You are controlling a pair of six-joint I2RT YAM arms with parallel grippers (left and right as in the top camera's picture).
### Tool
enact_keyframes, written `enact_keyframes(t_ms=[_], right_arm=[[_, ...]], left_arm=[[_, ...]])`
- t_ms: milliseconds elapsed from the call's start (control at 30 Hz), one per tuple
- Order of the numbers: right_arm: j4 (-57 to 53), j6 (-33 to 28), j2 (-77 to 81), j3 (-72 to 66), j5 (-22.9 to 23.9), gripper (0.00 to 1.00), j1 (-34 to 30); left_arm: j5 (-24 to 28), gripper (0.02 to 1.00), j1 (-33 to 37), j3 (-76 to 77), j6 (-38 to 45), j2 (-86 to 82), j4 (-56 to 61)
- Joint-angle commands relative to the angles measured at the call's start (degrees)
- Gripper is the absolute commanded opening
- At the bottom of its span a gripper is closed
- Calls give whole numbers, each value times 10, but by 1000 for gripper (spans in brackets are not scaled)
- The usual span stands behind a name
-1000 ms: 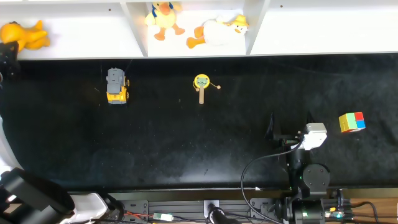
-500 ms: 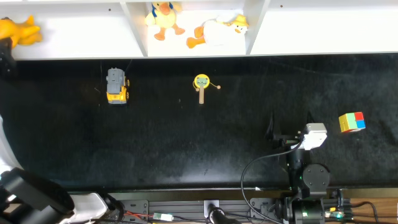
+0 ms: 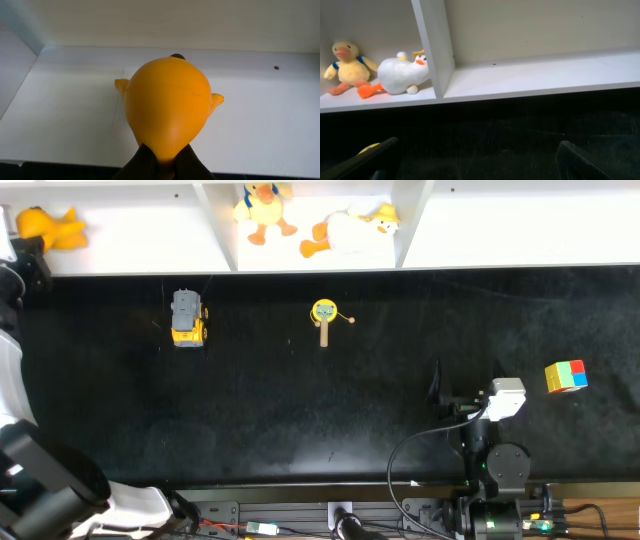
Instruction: Store Toys
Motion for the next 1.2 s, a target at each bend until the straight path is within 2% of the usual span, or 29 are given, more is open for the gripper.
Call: enact_keyframes(t_ms=[33, 1200], right_arm=[[3, 4, -5, -5, -1, 996, -1], [3, 5, -5, -5, -1, 998, -1]], left_arm=[[-5, 112, 2, 16, -7, 13, 1], [-9, 150, -38, 16, -7, 61, 42]])
